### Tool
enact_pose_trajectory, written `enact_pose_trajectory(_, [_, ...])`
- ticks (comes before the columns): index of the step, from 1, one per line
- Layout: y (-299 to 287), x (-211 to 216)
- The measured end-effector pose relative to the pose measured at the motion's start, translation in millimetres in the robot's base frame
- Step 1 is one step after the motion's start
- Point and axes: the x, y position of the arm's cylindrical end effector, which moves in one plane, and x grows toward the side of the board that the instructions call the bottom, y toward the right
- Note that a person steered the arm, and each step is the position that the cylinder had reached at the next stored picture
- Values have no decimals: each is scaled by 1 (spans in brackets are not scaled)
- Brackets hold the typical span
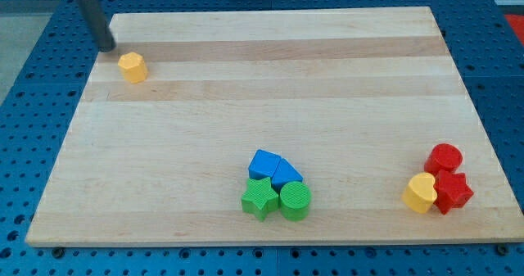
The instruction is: Move yellow hexagon towards center
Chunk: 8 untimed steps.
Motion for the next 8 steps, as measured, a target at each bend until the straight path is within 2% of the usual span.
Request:
enact_pose_trajectory(1, [3, 32])
enact_pose_trajectory(2, [51, 60])
enact_pose_trajectory(3, [131, 66])
enact_pose_trajectory(4, [168, 66])
enact_pose_trajectory(5, [90, 66])
enact_pose_trajectory(6, [46, 42])
enact_pose_trajectory(7, [76, 26])
enact_pose_trajectory(8, [156, 41])
